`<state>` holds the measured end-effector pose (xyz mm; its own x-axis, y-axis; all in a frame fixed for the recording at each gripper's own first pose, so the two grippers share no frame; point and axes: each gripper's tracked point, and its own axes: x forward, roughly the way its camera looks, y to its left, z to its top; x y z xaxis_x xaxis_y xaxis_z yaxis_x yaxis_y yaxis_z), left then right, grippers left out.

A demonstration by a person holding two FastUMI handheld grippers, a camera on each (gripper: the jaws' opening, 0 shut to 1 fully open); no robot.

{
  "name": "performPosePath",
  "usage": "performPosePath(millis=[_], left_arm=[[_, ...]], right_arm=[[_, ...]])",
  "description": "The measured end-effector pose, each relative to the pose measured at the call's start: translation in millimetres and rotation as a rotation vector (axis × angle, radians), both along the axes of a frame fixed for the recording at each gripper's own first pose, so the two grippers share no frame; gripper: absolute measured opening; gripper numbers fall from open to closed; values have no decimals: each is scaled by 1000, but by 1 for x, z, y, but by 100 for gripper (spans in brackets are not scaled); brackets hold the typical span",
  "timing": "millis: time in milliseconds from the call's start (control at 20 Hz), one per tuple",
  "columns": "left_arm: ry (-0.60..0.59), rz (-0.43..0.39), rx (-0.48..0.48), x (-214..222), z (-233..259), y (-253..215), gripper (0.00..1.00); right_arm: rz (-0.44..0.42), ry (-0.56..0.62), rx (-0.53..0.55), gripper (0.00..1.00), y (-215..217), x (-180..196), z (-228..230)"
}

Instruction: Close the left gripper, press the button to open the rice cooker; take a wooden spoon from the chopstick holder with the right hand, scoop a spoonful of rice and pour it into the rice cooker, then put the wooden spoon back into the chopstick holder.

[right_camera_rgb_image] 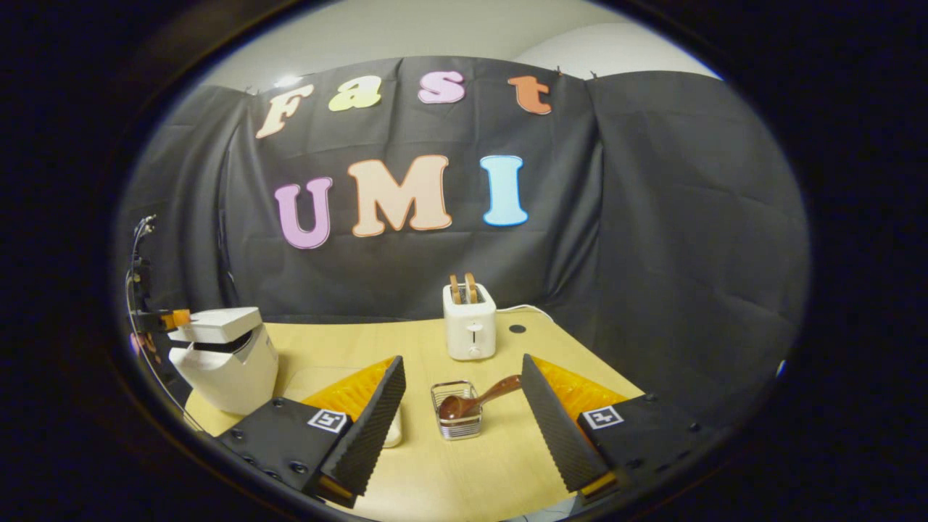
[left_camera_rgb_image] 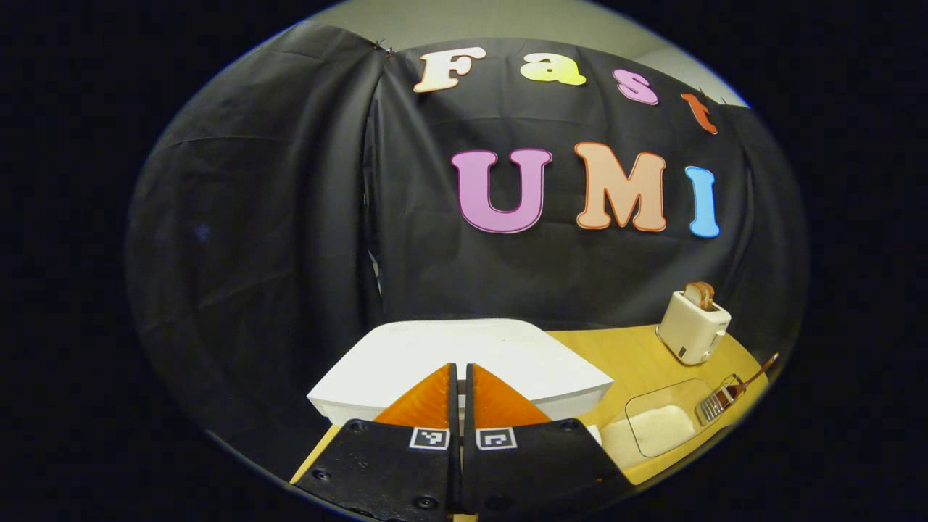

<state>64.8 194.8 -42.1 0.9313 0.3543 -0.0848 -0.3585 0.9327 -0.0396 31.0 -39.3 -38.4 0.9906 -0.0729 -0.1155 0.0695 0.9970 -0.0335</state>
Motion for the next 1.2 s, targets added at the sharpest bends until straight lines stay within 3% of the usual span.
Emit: performPosePath(millis=[500, 900, 950, 1000, 1050, 1200], left_arm=[[-174, 52, 50, 5, 79, 15, 0], [-197, 69, -28, -3, 78, 10, 0], [-193, 70, -37, -3, 76, 9, 1], [-186, 74, -43, -5, 73, 10, 11], [-179, 79, -45, -6, 71, 10, 4], [-164, 79, -49, -16, 63, 3, 5]], right_arm=[[-16, 43, 17, 100, -12, -1, -24], [-21, 87, 82, 99, -21, 19, -62], [-18, 93, 92, 99, -22, 24, -69], [-17, 98, 100, 99, -24, 29, -73], [-16, 102, 106, 99, -27, 35, -79], [-7, 106, 140, 100, -32, 56, -92]])
